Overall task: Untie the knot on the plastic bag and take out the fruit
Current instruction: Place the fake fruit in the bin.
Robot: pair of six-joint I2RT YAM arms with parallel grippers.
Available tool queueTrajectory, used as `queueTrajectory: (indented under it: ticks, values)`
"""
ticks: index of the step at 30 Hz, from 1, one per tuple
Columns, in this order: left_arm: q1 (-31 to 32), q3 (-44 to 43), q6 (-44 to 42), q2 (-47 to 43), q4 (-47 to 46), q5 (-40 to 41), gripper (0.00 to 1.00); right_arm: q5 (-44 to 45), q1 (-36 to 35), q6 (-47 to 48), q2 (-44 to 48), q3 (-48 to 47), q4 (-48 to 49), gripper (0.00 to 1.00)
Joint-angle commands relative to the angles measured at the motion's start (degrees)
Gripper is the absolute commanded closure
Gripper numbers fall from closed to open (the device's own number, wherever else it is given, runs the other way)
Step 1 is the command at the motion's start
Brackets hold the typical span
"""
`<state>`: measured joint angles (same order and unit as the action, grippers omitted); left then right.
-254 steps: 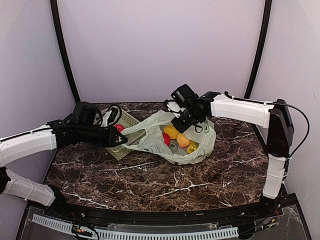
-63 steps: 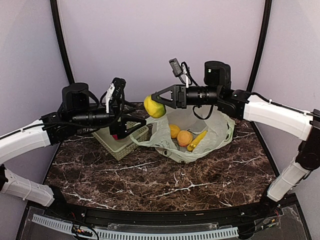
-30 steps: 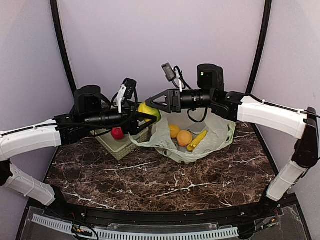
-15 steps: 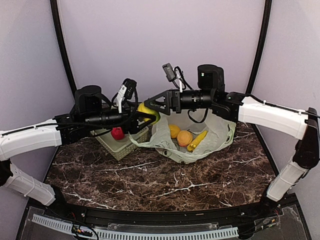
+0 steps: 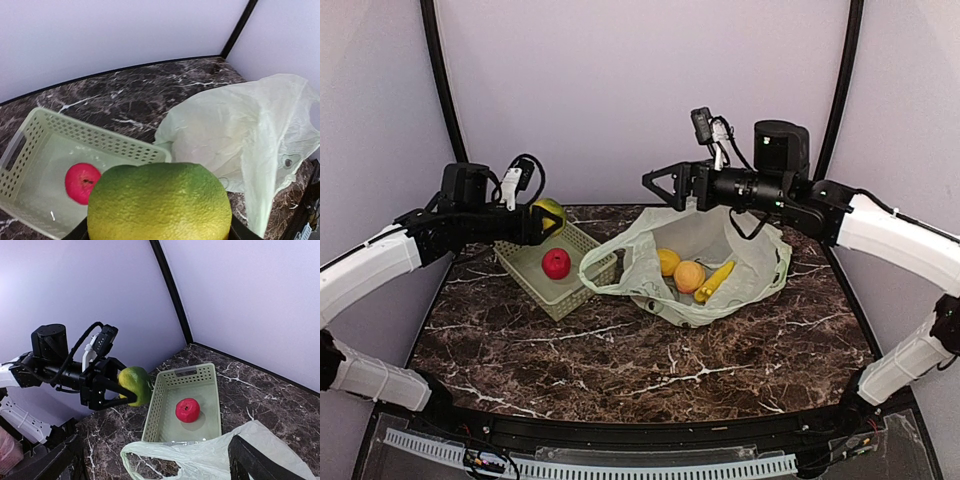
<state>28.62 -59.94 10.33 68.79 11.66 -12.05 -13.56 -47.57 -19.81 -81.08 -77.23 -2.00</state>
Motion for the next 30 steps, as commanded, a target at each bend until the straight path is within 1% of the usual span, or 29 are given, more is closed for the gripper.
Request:
queueTrajectory:
  ticks: [1, 6, 10, 13, 19, 25, 30]
  values:
    - [-5.1, 0.7, 2.5, 0.2, 7.0, 3.8, 0.53, 4.6, 0.3, 1.7, 1.5, 2.1, -2.9, 0.01]
    - [-12.1, 2.3, 3.7, 6.6, 3.7, 5.1, 0.53, 4.8, 0.3, 1.5, 2.2, 3.4, -4.1, 0.01]
    - [-14.9, 0.3, 4.5, 13.4, 2.9, 6.4, 0.54, 5.4, 0.3, 1.3, 3.1, 4.9, -4.4, 0.01]
    - [-15.7, -2.7, 4.2, 18.9, 3.2, 8.2, 0.54, 6.0, 0.3, 1.1, 3.8, 5.8, -4.4, 0.01]
    - [-16.7, -8.3, 3.0, 27.1, 6.4, 16.0, 0.54, 6.6, 0.3, 1.2, 4.7, 6.7, -4.7, 0.01]
    - [-17.1, -12.3, 1.4, 31.6, 8.5, 20.0, 0.52, 6.9, 0.3, 1.3, 4.3, 6.4, -5.1, 0.01]
    - [-17.1, -13.3, 0.3, 34.0, 9.8, 22.1, 0.49, 7.0, 0.3, 1.2, 3.8, 6.1, -5.1, 0.01]
